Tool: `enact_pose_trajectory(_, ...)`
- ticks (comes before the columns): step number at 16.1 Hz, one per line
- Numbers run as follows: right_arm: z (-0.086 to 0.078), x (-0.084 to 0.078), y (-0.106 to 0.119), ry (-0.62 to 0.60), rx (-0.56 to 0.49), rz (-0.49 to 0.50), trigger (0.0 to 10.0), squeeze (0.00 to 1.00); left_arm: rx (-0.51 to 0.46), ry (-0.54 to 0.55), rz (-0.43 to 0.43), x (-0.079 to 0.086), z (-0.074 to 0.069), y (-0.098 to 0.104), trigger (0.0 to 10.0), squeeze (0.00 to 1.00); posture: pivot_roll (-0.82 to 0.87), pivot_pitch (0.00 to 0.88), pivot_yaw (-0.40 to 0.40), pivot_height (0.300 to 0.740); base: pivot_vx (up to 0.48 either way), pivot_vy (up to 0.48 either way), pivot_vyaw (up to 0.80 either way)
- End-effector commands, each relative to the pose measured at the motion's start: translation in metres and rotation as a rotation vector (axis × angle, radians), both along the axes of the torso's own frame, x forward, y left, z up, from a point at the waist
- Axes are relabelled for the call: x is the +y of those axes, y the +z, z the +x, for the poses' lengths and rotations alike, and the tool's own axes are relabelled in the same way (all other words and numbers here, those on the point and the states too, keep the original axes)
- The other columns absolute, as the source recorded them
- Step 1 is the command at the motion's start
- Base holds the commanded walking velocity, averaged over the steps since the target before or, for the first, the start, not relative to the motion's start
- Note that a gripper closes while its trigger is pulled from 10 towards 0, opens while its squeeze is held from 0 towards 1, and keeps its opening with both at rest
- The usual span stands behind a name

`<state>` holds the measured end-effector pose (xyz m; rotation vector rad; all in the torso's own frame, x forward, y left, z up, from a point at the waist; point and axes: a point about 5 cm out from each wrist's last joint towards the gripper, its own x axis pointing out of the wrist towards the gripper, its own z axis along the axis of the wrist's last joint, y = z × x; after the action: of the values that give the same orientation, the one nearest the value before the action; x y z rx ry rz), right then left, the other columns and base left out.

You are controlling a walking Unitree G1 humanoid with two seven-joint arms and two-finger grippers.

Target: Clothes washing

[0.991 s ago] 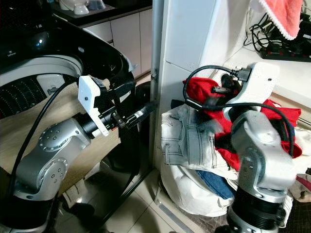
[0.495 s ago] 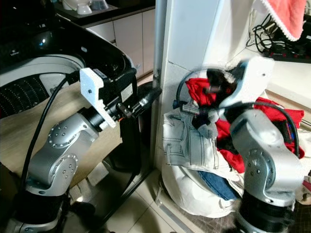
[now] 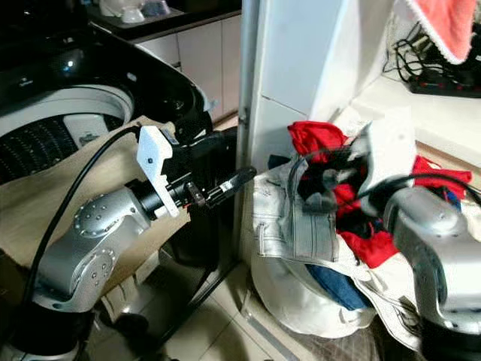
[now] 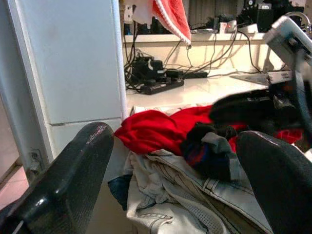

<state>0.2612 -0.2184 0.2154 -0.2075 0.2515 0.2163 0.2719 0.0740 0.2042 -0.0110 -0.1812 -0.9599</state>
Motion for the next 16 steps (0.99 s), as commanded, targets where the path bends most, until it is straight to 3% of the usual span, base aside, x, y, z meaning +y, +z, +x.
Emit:
enact_pose_trajectory(1,-0.002,0.000,0.005,0.020,-0.002,-0.022,10.0,1.00,-0.010,-0.002,0.013,0.002,0.002,0.004,10.0,0.00,-0.11,0.000,0.015,0.740,0.000,0.000,0.00)
enact_pose_trajectory(5,-0.006,-0.011,0.006,0.060,0.082,-0.093,10.0,1.00,0.006,-0.033,0.028,0.004,-0.002,0.001,10.0,0.00,-0.11,0.000,0.019,0.740,0.000,0.000,0.00)
enact_pose_trajectory(9,-0.001,-0.013,0.008,0.002,0.112,0.014,10.0,1.00,0.018,-0.059,0.043,0.004,-0.004,0.000,10.0,0.00,-0.10,0.000,0.018,0.740,0.000,0.000,0.00)
enact_pose_trajectory(16,0.003,-0.011,0.010,-0.038,0.125,-0.026,10.0,1.00,0.037,-0.091,0.056,0.004,-0.008,-0.002,10.0,0.00,-0.10,0.000,0.019,0.740,0.000,0.000,0.00)
